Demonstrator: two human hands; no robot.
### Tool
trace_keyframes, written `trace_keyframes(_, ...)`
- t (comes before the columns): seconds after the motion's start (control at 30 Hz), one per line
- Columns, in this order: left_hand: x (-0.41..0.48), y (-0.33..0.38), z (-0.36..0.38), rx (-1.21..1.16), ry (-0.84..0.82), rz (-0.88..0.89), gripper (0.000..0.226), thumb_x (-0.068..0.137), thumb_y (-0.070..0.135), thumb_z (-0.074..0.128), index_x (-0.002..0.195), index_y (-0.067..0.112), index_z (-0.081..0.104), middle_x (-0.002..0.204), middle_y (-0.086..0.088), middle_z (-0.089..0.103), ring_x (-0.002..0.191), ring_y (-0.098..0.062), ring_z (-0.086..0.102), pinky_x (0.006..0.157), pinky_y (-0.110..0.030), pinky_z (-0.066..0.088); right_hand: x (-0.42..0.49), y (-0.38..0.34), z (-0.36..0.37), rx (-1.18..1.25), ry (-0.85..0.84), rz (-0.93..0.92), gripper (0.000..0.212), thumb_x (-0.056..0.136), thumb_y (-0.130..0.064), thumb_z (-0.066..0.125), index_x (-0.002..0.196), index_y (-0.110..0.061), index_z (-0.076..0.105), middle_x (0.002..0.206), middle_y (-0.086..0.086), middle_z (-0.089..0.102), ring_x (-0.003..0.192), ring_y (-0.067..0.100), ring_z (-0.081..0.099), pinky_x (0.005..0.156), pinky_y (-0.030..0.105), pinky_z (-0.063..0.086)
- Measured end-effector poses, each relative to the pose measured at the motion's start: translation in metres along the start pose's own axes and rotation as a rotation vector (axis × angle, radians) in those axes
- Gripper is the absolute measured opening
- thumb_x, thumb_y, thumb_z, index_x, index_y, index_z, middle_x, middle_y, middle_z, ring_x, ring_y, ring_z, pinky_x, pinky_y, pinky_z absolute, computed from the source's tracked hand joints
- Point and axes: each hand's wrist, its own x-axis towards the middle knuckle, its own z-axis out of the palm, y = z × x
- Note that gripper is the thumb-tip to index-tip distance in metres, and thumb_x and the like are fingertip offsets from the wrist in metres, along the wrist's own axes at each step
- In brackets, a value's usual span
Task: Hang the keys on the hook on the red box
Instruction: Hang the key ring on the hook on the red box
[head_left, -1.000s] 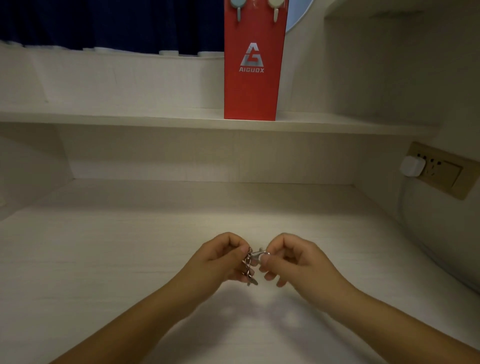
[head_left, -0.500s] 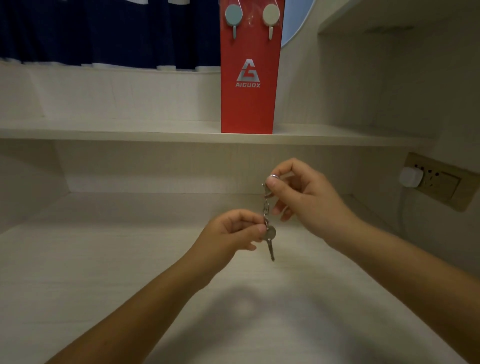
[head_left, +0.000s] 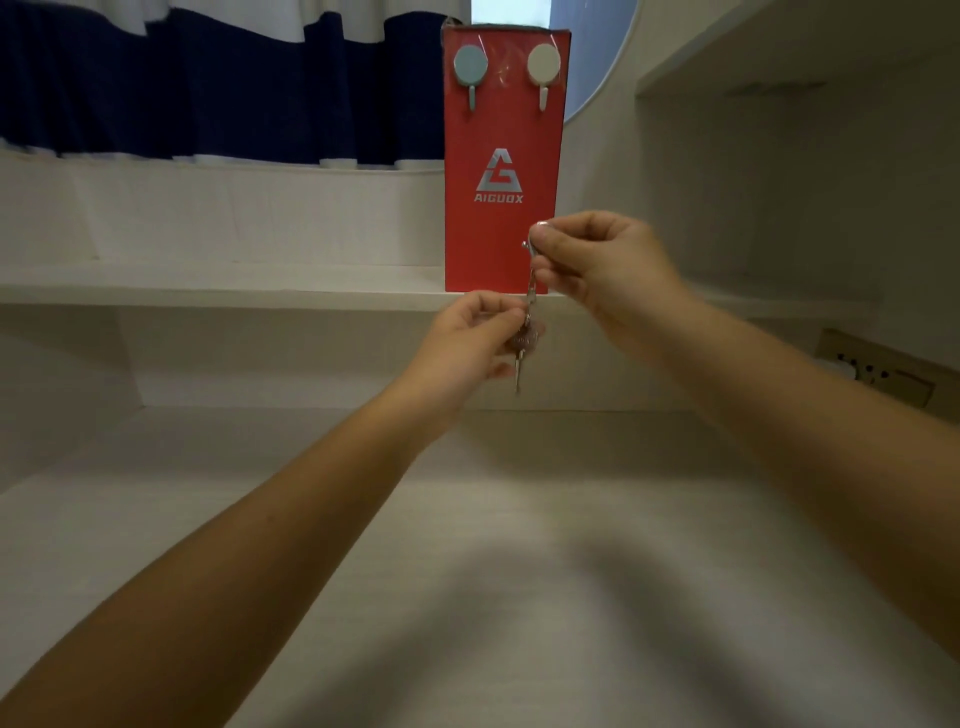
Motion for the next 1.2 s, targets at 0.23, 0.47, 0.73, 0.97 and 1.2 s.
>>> trace_keyframes(0.23, 0.032, 0.019, 0.002, -0.005, 0.072, -0.008, 0.010, 0.092, 0.015, 0.051, 0.085, 0.020, 0.057, 0.080, 0.002, 0.068, 0.066, -0.007, 0.060, 0.060, -0.022, 0.044, 0.040, -0.013, 0.003, -0.005, 0.069, 0.008, 0.010, 0.081, -0.006, 0.070, 0.083, -0.009, 0.060, 0.081, 0.004, 0.066, 0.071, 0.011, 0.067, 0.065, 0.019, 0.058)
trace_keyframes(0.47, 0.057, 0.034, 0.004, 0.011, 0.097, -0.002, 0.007, 0.092, 0.019, 0.053, 0.093, 0.016, 0.059, 0.094, -0.002, 0.064, 0.087, -0.016, 0.059, 0.074, -0.025, 0.049, 0.067, -0.026, 0.008, -0.034, 0.125, -0.012, 0.007, 0.082, -0.003, 0.067, 0.082, -0.009, 0.064, 0.088, 0.007, 0.068, 0.084, 0.018, 0.070, 0.073, 0.024, 0.061)
trace_keyframes(0.73, 0.084, 0.049, 0.003, 0.179, 0.166, 0.029, 0.023, 0.087, 0.018, 0.061, 0.109, 0.015, 0.060, 0.115, -0.002, 0.063, 0.104, -0.018, 0.058, 0.066, -0.021, 0.044, 0.095, -0.031, 0.009, -0.205, 0.309, -0.171, 0.010, 0.083, -0.014, 0.069, 0.092, -0.012, 0.066, 0.089, 0.000, 0.068, 0.084, 0.013, 0.069, 0.071, 0.021, 0.060)
trace_keyframes(0.97, 0.102, 0.059, -0.002, 0.152, 0.251, 0.078, 0.025, 0.083, 0.017, 0.067, 0.106, 0.011, 0.062, 0.101, -0.003, 0.066, 0.090, -0.014, 0.062, 0.072, -0.022, 0.051, 0.112, -0.038, 0.009, -0.203, 0.417, -0.183, 0.018, 0.080, -0.016, 0.072, 0.066, -0.021, 0.061, 0.075, -0.002, 0.068, 0.073, 0.011, 0.070, 0.074, 0.028, 0.062)
trace_keyframes(1.2, 0.114, 0.058, 0.006, 0.136, 0.294, 0.083, 0.005, 0.081, 0.013, 0.068, 0.085, 0.014, 0.065, 0.080, 0.002, 0.064, 0.080, -0.013, 0.061, 0.084, -0.029, 0.054, 0.126, -0.046, 0.010, -0.171, 0.497, -0.119, 0.022, 0.079, -0.013, 0.073, 0.062, -0.018, 0.059, 0.073, 0.001, 0.068, 0.069, 0.013, 0.071, 0.070, 0.028, 0.063)
